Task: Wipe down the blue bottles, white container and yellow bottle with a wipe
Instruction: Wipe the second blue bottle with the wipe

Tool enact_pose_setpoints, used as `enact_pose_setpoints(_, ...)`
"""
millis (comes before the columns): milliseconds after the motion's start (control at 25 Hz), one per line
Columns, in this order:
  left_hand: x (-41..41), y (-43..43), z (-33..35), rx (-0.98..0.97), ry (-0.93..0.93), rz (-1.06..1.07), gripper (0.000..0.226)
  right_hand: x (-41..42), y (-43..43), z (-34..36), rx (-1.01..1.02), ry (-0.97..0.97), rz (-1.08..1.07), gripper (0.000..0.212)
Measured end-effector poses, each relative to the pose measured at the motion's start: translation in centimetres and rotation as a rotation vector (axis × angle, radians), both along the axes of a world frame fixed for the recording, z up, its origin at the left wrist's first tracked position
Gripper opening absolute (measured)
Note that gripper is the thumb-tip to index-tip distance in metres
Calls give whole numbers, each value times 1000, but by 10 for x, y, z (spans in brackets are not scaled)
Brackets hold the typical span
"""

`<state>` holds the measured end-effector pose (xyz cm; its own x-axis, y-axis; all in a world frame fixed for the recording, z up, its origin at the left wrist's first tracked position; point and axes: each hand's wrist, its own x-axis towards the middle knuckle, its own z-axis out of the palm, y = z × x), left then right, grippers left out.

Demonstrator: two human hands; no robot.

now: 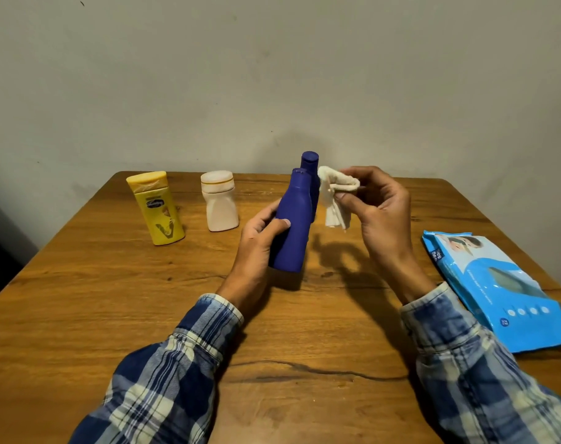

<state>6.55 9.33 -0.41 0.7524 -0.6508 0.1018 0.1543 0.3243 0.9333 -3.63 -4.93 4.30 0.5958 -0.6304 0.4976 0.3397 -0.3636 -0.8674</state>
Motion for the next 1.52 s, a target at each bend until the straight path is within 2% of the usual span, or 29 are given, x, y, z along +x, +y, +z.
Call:
enact_pose_setpoints(80, -1, 3, 1, -18, 69, -10, 39, 1, 3, 1, 182, -35, 223, 35)
enact_pose_setpoints(160, 0, 5, 1, -31, 91, -22, 38, 3, 8, -2, 222, 6, 328, 37)
enact_pose_setpoints(280, -4, 5, 3, -23, 70, -61, 36, 5, 5, -9, 44, 90, 63, 29)
enact_pose_setpoints(360, -6, 5, 3, -17, 63, -78, 36, 6, 8, -12, -42, 78, -10, 24)
enact_pose_setpoints(520, -1, 10, 2, -23, 87, -43, 36, 8, 23, -17, -257, 69, 37, 27)
enact_pose_setpoints(640, -5, 9, 1, -1, 68, -51, 36, 9, 25, -19, -277, 93, -26, 38)
enact_pose_setpoints(720, -7, 7, 0, 2, 95, -59, 35, 7, 23, -18, -356, 98, -46, 30)
enact_pose_setpoints(880, 0, 10, -1, -43, 148, -60, 41, 2, 19, -10, -660, 190, 190, 17)
enact_pose_setpoints(1080, -8, 7, 3, 13, 86, -96, 40, 2, 14, -8, -506, 87, -180, 23)
enact_pose_setpoints(1120, -8, 7, 3, 9, 99, -88, 41, 3, 14, -9, -552, 116, -157, 25)
enact_pose_setpoints(1240, -3, 12, 2, -34, 156, -37, 44, 4, 17, -9, -788, 239, 125, 26)
enact_pose_setpoints(1280, -1, 13, 2, -45, 162, -31, 44, 3, 19, -10, -817, 244, 159, 26)
enact_pose_setpoints(1440, -6, 11, 5, -21, 137, -66, 43, 3, 17, -7, -640, 126, -105, 31)
enact_pose_setpoints(1520, -5, 10, 4, -31, 171, -68, 44, 3, 17, -8, -669, 142, -58, 31)
